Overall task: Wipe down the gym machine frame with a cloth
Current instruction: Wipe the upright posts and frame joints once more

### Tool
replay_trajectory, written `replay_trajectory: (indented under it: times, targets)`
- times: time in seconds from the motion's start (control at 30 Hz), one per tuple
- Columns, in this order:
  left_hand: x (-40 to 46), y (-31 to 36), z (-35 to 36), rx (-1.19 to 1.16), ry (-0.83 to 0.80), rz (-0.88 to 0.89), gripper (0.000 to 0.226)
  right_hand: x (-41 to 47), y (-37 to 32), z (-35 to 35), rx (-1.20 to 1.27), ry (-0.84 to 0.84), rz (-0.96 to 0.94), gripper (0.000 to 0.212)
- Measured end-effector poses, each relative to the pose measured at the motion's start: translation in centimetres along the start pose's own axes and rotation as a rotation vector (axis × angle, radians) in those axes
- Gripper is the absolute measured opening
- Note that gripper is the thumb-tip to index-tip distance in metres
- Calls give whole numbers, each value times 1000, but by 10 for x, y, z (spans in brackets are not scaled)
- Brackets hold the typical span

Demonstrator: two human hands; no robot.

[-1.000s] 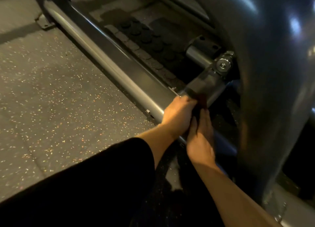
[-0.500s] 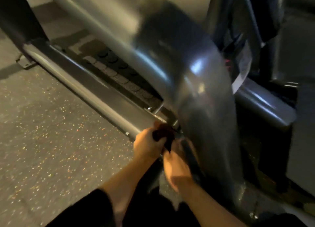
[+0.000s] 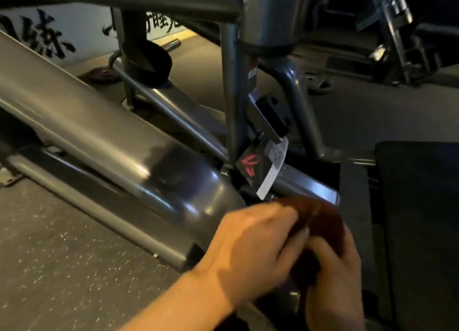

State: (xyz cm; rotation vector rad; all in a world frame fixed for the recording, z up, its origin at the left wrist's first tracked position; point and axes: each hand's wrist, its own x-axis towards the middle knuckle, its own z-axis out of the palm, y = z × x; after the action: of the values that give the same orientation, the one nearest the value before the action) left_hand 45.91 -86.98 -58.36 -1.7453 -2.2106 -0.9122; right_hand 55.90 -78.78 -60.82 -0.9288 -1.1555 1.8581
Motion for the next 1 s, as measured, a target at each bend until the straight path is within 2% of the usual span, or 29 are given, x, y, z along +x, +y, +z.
replay_trajectory:
  times: [0.07,0.17,0.23,0.3,0.37,0.43,0.57,0.7,0.77,0.83,0.9,0.93,1.0]
  targets:
    - [45,-14,-5,116,-12,0,25,27,-16,6,-49,-61,-13,31]
    - [94,-54,-16,237,-28,-202,37,63,-24,33,-120,-54,-19,29]
    - [106,-78,-24,247,-92,-342,39,81,-19,50,-113,-78,23,23]
    - [114,-94,-28,219,-103,-420,35,90,-18,67,-82,-77,60,16]
    - [121,-104,-28,208,-97,-446,34,101,-19,84,-38,-90,80,19]
    - [132,-113,-21,153,-124,-475,34,112,-16,96,-106,-104,-8,24]
    - [158,-132,-6,68,-160,-552,37,146,-12,111,-420,-119,-293,49]
    - [178,-151,1,71,-122,-499,59,192,-23,128,-567,-112,-417,54]
    - [182,-161,8,70,-97,-478,73,211,-28,139,-626,-196,-478,54]
    - [181,-168,21,100,-109,-446,88,231,-24,152,-784,-318,-593,56]
    - [177,-170,33,124,-116,-440,101,249,-11,167,-1031,-370,-768,59]
    - [176,-169,37,150,-117,-438,102,256,-7,173,-1162,-341,-849,59]
    - [175,-166,38,192,-110,-432,101,266,-9,180,-1292,-242,-885,51]
